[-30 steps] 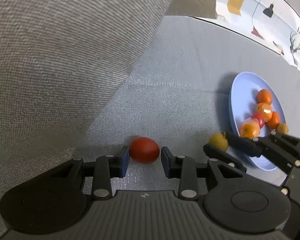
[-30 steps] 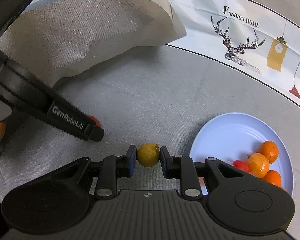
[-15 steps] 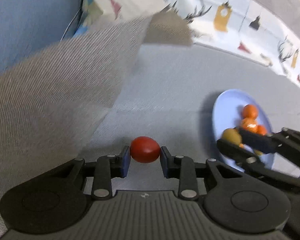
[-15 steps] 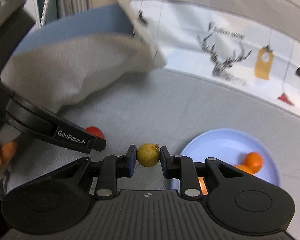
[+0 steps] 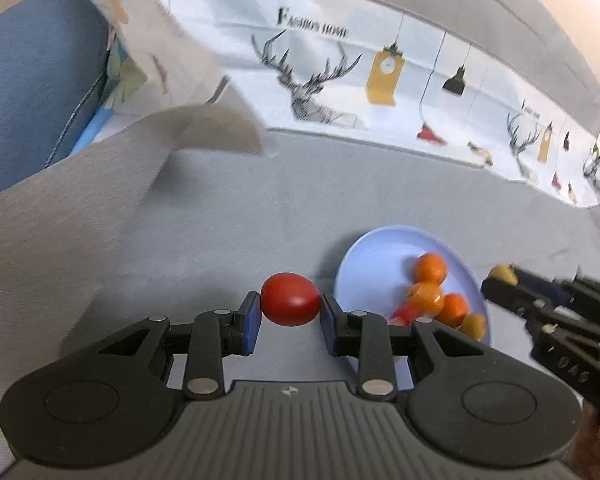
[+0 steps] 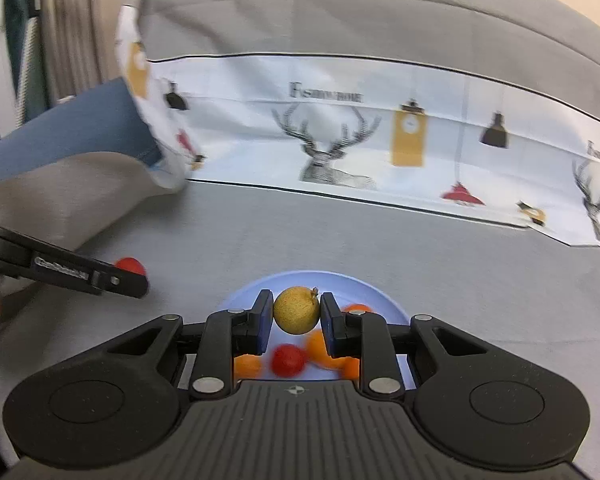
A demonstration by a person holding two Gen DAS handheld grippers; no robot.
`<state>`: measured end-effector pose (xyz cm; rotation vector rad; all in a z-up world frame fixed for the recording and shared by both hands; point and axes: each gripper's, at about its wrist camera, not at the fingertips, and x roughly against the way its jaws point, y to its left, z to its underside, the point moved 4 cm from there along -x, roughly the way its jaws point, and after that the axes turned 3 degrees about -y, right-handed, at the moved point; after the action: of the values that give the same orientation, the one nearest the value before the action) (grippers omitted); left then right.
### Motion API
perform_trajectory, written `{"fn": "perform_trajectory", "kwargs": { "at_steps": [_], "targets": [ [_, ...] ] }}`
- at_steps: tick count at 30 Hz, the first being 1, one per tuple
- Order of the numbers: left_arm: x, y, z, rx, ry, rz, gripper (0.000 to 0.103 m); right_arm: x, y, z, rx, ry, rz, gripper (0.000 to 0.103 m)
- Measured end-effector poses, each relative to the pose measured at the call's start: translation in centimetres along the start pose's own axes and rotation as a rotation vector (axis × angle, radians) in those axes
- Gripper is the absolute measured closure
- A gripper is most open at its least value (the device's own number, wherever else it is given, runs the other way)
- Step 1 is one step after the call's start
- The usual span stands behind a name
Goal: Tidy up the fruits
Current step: 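Carry the tomato in the left tool over the plate while the right tool carries the yellow fruit there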
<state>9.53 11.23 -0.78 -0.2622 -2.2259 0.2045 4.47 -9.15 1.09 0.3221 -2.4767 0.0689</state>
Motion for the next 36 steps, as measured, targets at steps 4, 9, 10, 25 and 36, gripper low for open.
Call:
{"fn": "perform_trajectory", "kwargs": {
  "at_steps": [4, 9, 10, 25, 36],
  "targets": [
    [-0.3, -1.6, -0.4, 0.012, -0.044, 0.016, 0.068, -0.1, -1.8, 0.3, -0.036, -0.007, 0.023, 0.077],
    [-0.9, -3.4, -0.9, 0.017, -0.074, 0.049, 0.068, -0.4, -2.9, 0.4, -0.051, -0.015, 0.043, 0.077],
    [-0.9, -3.6, -0.9, 0.015, -0.079, 0.056, 0.068, -0.5, -3.1, 0.3, -0.053, -0.017, 0.046, 0.077],
    [-1.6, -5.9, -0.3, -0.023, -0.074, 0.141, 0.068, -1.0, -4.3, 0.9, -0.077, 0.035, 0.036, 0.077],
    [-3.7, -7.1, 0.8, -0.069, -0.015, 0.110, 0.068, -2.2, -1.7, 1.8, 0.028, 0.133, -0.031, 0.077]
  ]
}}
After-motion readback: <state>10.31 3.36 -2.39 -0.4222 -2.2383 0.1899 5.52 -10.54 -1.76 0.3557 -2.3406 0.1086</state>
